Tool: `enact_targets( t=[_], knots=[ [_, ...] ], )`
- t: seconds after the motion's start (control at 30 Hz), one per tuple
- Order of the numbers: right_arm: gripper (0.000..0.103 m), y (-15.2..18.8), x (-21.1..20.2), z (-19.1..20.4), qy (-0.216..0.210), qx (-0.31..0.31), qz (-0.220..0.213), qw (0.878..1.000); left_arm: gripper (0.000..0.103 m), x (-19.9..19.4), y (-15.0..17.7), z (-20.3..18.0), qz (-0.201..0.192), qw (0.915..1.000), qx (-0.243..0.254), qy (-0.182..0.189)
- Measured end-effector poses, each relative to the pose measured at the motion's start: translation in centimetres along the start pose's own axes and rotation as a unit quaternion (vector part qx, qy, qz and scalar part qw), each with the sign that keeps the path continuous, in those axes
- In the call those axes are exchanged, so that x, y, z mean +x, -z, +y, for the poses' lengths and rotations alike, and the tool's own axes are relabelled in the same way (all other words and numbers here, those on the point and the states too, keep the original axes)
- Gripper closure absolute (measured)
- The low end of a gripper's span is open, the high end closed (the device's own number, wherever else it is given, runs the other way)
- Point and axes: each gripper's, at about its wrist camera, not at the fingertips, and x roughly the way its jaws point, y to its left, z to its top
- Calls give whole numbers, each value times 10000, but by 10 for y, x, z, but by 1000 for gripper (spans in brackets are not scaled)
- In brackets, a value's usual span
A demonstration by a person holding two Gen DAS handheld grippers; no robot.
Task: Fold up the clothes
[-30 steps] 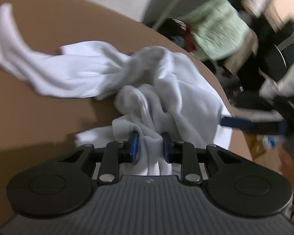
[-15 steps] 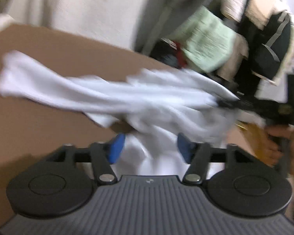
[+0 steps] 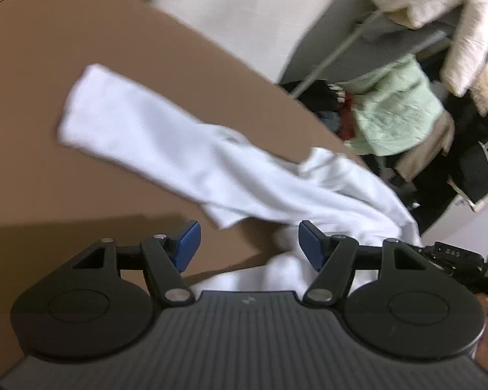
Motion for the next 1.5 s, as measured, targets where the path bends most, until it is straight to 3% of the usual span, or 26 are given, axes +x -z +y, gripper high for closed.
enact_targets(
  t=[0.1, 0.23, 0.3, 0.33, 0.37, 0.4, 0.53, 0.6, 0.77, 0.87, 0.93, 1.03, 1.1, 1.17, 1.2, 1.3, 1.33, 1.4, 1.5],
  knots=[
    [45, 4, 3, -17, -763, 693, 363, 9940, 28, 16, 3, -25, 112, 9992, 345, 196],
    [44, 10, 22, -4, -628, 434, 504, 9958, 23, 48, 13, -49, 445, 9934, 1055, -13],
    [51, 10, 32, 6, -493, 26, 402, 9980, 25, 61, 15, -55, 469, 9894, 1351, -245],
    [74, 10, 35, 12, -413, -280, 310, 9983, 31, 67, 16, -58, 480, 9869, 1499, -361],
    [83, 11, 35, 19, -394, -643, 173, 9970, 63, 74, 17, -61, 492, 9840, 1646, -477],
    [84, 12, 32, 26, -487, -947, 18, 9943, 100, 68, 17, -66, 373, 9815, 1794, -563],
    [85, 11, 6, 42, -1418, -1299, -577, 9796, 100, 32, 14, -89, -271, 9671, 2376, -868],
    [85, 10, -4, 45, -1808, -1213, -762, 9730, 100, 1, 12, -100, -792, 9523, 2739, -1092],
    [75, 9, -8, 51, -2228, -1140, -608, 9663, 100, -70, -17, -94, -1674, 9403, 2539, -1528],
    [68, 8, -8, 51, -2378, -972, -445, 9654, 100, -104, -41, -83, -2099, 9198, 2580, -2083],
    [66, 8, -11, 51, -2426, -907, -407, 9650, 100, -111, -63, -72, -2240, 8887, 2780, -2877],
    [64, 10, -15, 54, -2034, -1139, -620, 9705, 100, -129, -109, -40, -2338, 8748, 2333, -3546],
    [64, 10, -16, 50, -1906, -1062, -655, 9737, 100, -146, -130, -24, -2681, 8467, 2209, -4031],
    [63, 9, -16, 43, -1855, -878, -641, 9766, 98, -151, -142, -9, -2752, 8261, 2091, -4451],
    [63, 8, -15, 40, -1823, -784, -618, 9782, 98, -149, -148, 3, -2513, 8323, 2013, -4512],
    [59, 5, -5, 32, -1564, -523, -478, 9851, 92, -142, -138, 41, -1669, 8811, 1581, -4134],
    [58, 4, -2, 30, -1496, -432, -421, 9869, 91, -140, -127, 49, -1493, 8919, 1502, -3996],
    [56, 4, 4, 26, -1461, -195, -195, 9889, 70, -133, -95, 56, -1223, 9015, 1582, -3837],
    [54, 8, 12, 20, -1529, 16, 173, 9881, 57, -117, -58, 39, -1018, 9193, 1828, -3334]
  ],
)
